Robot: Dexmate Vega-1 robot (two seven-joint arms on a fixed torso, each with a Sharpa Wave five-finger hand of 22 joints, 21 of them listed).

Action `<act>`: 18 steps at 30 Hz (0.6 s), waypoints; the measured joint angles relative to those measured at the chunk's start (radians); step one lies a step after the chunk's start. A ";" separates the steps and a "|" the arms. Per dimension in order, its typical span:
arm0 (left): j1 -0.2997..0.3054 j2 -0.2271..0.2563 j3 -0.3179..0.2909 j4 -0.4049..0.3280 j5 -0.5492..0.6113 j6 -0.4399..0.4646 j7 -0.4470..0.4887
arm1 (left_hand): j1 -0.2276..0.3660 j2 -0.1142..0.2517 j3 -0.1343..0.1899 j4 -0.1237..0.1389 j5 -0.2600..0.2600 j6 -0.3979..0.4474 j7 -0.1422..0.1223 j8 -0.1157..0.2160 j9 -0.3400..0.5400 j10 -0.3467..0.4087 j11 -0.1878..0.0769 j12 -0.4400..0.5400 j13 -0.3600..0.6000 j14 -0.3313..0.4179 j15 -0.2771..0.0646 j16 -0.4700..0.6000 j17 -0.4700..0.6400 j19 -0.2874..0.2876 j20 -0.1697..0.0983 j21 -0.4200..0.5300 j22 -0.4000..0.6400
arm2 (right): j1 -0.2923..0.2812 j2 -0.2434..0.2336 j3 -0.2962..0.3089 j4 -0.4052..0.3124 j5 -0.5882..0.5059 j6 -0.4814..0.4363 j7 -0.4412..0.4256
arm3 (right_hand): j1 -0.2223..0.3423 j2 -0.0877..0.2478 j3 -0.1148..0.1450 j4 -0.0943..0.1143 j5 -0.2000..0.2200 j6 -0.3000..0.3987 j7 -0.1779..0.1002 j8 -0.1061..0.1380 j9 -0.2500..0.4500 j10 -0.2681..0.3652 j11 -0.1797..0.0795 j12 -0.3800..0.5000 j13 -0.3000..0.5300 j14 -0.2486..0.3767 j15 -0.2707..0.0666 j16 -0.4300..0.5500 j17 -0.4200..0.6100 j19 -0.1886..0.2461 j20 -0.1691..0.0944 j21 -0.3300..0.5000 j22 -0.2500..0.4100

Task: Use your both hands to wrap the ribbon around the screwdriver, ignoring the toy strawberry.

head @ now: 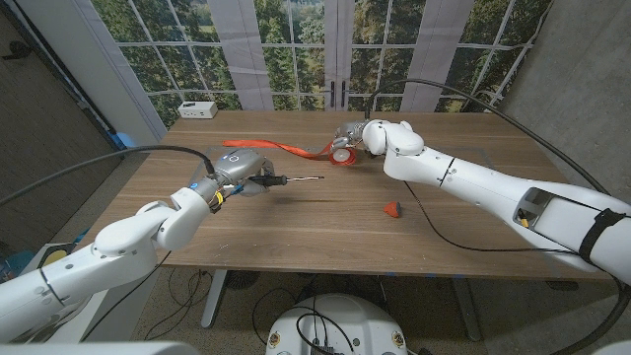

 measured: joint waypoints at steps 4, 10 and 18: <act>0.000 0.000 0.000 0.000 -0.003 -0.004 0.001 | 0.000 0.000 0.000 0.000 0.000 0.002 -0.002 0.000 0.000 0.000 0.000 0.000 0.006 0.000 0.000 0.000 0.000 0.000 0.000 0.004 -0.003 | 0.020 0.023 -0.022 0.035 0.000 0.000 0.000 | 0.014 0.002 0.006 -0.006 0.000 -0.005 0.005 0.000 0.000 0.002 -0.002 0.000 0.000 0.007 -0.007 0.000 -0.005 0.010 -0.003 0.000 0.000; 0.004 0.002 -0.003 0.004 -0.006 -0.006 0.002 | 0.000 0.000 -0.001 0.001 0.000 0.003 -0.003 0.000 0.000 0.000 0.000 -0.007 0.014 0.000 0.000 0.000 0.001 -0.002 -0.002 0.012 -0.007 | 0.047 0.058 -0.059 0.085 -0.074 0.007 0.038 | 0.069 -0.007 0.021 -0.021 0.000 -0.007 0.007 0.002 0.000 0.012 -0.012 0.000 -0.005 0.026 -0.026 0.000 -0.009 0.033 -0.003 0.000 0.000; 0.000 0.003 -0.004 0.011 -0.009 -0.011 0.002 | 0.000 0.000 -0.001 0.002 0.000 0.003 -0.003 -0.003 0.000 0.000 0.000 -0.008 0.017 0.000 0.000 -0.007 0.005 -0.013 -0.002 0.025 -0.012 | 0.073 0.093 -0.095 0.138 -0.129 0.013 0.067 | 0.197 -0.009 0.041 -0.012 -0.005 0.099 0.021 0.039 0.005 0.132 -0.020 0.050 -0.001 0.153 -0.068 0.049 0.003 0.124 -0.027 0.011 0.002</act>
